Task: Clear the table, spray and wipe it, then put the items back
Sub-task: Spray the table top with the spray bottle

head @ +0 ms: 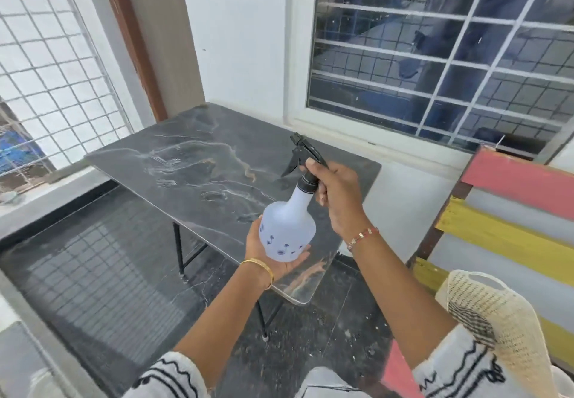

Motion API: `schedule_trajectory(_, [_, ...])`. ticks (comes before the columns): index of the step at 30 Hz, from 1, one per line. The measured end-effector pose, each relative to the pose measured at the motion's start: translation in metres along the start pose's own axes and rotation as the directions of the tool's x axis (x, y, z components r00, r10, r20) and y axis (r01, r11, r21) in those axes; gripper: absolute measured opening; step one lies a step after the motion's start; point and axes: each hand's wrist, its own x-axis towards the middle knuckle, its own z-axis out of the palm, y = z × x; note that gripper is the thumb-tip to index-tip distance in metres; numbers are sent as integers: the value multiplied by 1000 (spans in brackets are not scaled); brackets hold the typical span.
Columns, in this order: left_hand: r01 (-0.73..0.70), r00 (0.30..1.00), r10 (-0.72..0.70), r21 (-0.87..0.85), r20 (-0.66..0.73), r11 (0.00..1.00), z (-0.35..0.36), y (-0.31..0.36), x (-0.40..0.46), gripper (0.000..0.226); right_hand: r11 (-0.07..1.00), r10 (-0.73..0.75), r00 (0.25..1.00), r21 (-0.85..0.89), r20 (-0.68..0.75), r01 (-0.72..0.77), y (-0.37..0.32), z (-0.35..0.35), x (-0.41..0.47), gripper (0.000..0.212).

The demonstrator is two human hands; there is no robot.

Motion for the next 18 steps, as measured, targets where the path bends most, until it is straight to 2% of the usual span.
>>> schedule_trajectory(1, [7, 1000, -7, -12, -11, 1000, -4, 5, -2, 58, 999, -14, 999, -42, 52, 16, 1, 7, 5, 27])
schedule_trajectory(4, [38, 999, -39, -40, -27, 998, -17, 21, -2, 54, 997, 7, 975, -70, 223, 8, 15, 25, 21, 5])
schedule_trajectory(7, [38, 999, -39, -31, -27, 999, -30, 48, 8, 52, 995, 100, 943, -55, 318, -86, 39, 65, 40, 19])
schedule_trajectory(10, [46, 999, -45, -38, 10, 998, -34, 76, 23, 55, 997, 78, 917, -14, 391, -79, 53, 99, 63, 27])
schedule_trajectory(13, [37, 999, -37, -9, 1, 999, -45, 117, 50, 59, 995, 87, 908, 3, 409, -97, 66, 126, 98, 17])
schedule_trajectory(18, [99, 995, -97, 69, -24, 993, -61, 193, 102, 59, 995, 79, 942, 29, 328, -94, 88, 177, 164, 12])
